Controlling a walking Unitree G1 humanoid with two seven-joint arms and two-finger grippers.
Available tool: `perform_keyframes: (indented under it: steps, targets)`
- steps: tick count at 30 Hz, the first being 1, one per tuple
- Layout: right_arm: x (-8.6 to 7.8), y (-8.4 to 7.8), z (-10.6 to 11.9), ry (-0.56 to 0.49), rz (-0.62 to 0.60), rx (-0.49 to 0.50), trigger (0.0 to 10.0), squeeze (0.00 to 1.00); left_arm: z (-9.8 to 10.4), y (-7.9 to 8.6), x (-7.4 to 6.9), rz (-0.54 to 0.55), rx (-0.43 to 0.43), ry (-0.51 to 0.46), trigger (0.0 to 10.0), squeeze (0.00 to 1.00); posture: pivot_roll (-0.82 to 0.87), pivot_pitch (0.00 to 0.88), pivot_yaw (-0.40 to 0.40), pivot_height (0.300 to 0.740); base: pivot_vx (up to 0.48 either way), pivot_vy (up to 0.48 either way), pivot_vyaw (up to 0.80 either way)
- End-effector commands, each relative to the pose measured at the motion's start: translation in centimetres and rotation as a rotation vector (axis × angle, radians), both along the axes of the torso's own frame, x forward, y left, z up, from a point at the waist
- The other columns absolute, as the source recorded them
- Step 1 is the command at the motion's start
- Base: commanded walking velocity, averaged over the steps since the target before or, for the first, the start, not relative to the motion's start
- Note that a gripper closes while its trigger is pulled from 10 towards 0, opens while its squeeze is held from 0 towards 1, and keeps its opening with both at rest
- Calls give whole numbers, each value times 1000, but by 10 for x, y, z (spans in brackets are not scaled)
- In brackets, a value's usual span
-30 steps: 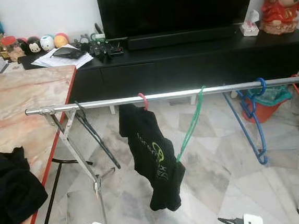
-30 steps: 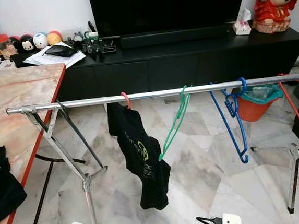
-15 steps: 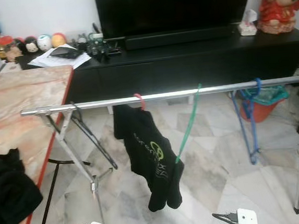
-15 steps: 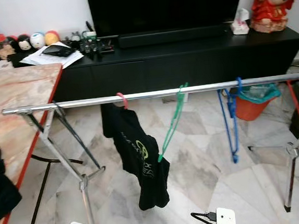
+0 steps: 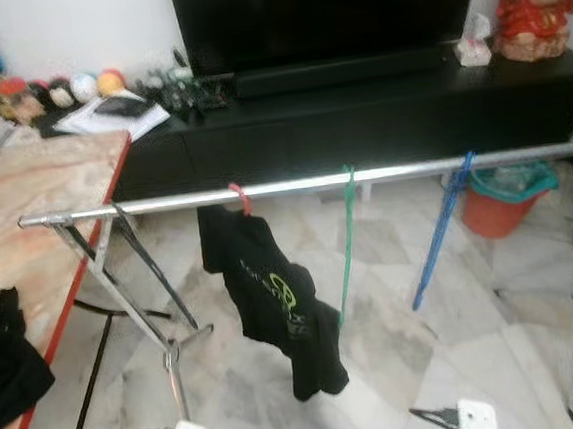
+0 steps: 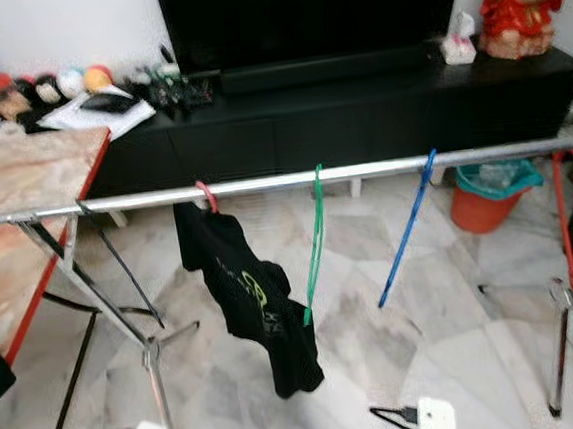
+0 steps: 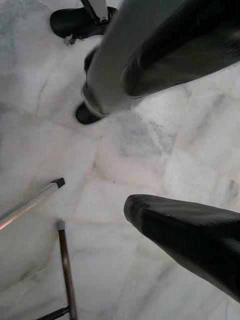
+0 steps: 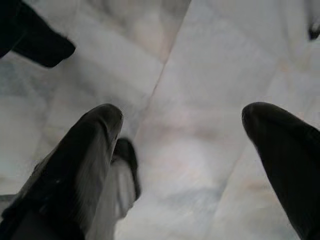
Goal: Hang hanger
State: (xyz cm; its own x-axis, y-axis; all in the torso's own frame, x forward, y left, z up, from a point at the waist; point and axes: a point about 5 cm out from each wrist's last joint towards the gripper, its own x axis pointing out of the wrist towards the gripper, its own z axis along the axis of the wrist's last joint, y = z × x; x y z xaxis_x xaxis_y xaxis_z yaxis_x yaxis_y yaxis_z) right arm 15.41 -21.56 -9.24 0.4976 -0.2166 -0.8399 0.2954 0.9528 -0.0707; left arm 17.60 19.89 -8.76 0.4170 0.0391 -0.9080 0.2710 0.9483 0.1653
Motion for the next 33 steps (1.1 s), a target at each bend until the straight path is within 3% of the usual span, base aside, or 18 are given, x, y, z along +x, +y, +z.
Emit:
perform_keyframes:
  steps: [1, 16, 33]
  targets:
    - [-1, 7, -2, 8, 7, 14, 10000, 0, -2, 5, -6, -5, 15, 24, 10000, 0, -145, 0, 20, 740, 0, -281, 0]
    - [-3, 5, -2, 20, 6, 15, 10000, 0, -2, 5, -5, 4, 11, 17, 10000, 0, -145, 0, 20, 740, 0, -55, 0]
    - [-2, 7, -3, 32, 27, 16, 10000, 0, -1, 5, -5, -12, 10, 20, 10000, 0, -153, 0, 30, 740, 0, 0, -702]
